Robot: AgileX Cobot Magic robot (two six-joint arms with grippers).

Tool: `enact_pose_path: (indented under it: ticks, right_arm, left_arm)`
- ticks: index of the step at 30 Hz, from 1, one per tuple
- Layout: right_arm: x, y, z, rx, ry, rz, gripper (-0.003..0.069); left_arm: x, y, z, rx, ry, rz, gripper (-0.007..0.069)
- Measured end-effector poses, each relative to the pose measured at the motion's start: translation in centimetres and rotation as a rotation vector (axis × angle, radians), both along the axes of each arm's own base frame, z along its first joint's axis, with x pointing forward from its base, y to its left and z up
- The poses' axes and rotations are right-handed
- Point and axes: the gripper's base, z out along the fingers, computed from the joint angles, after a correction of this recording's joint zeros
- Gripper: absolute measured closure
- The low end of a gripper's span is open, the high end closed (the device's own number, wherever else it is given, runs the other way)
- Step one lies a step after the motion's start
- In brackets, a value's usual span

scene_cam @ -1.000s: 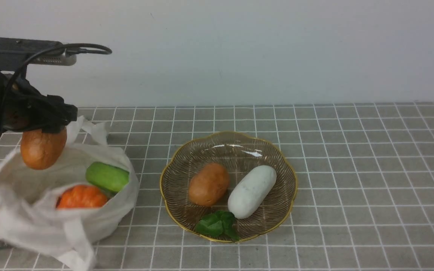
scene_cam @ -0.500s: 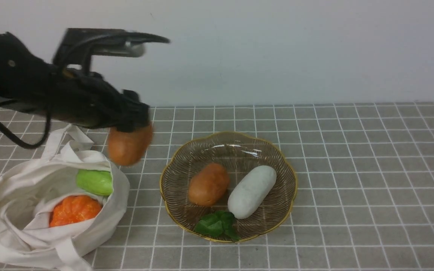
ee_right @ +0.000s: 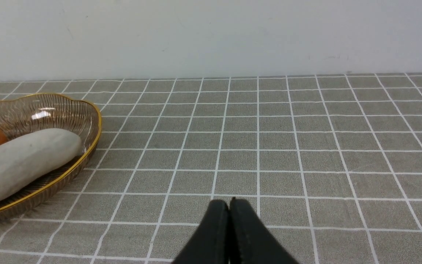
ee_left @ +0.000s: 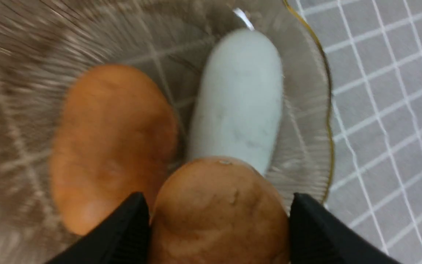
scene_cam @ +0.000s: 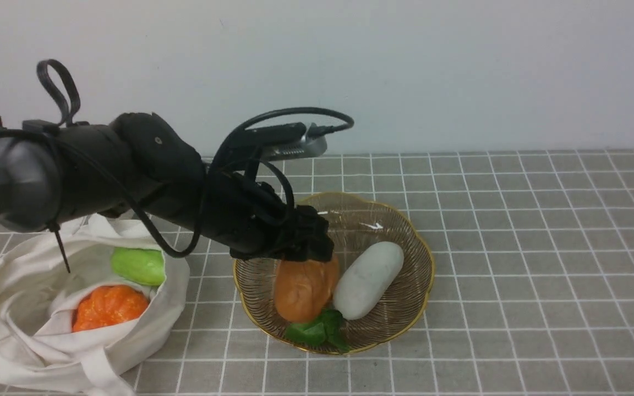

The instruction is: Take vegetables from bag on grey coffee tablecloth place on plate.

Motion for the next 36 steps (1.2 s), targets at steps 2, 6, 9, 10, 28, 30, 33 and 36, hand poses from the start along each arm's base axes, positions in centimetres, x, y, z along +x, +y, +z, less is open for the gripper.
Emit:
enact_pose_path:
  ticks: [2, 6, 9, 10, 28, 30, 33, 36]
  right_arm:
    - [0.0, 0.0, 0.0, 0.0, 0.0, 0.0, 0.0673]
    - [0.0, 0.0, 0.0, 0.0, 0.0, 0.0, 0.0673]
    - [0.0, 0.0, 0.0, 0.0, 0.0, 0.0, 0.0673]
    - [0.0, 0.0, 0.0, 0.0, 0.0, 0.0, 0.0673]
    - [0.0, 0.0, 0.0, 0.0, 0.0, 0.0, 0.0673]
    - [0.0, 0.0, 0.0, 0.0, 0.0, 0.0, 0.0673]
    - [0.0, 0.0, 0.0, 0.0, 0.0, 0.0, 0.0673]
    - [0.0, 0.0, 0.0, 0.0, 0.0, 0.0, 0.0673]
  left_arm:
    - [-0.2, -0.4, -0.1, 0.0, -0.004, -0.028, 0.0188]
    - [0.1, -1.3, -1.2, 0.021, -0.051, -0.051, 0.0188]
    - [0.8, -1.2, -1.9, 0.036, -0.079, -0.008, 0.0188]
    - [1.1, -1.2, -2.2, 0.043, -0.084, 0.003, 0.0188]
    - [1.2, -1.4, 2.7, -0.007, -0.203, -0.053, -0.0046]
    - [0.7, -0.8, 5.3, -0.042, -0.248, -0.047, 0.0013]
    - [-1.0, 1.9, 10.6, -0.074, -0.38, -0.008, 0.0288]
    - [-3.4, 5.1, 15.6, -0.082, -0.538, 0.049, 0.0554]
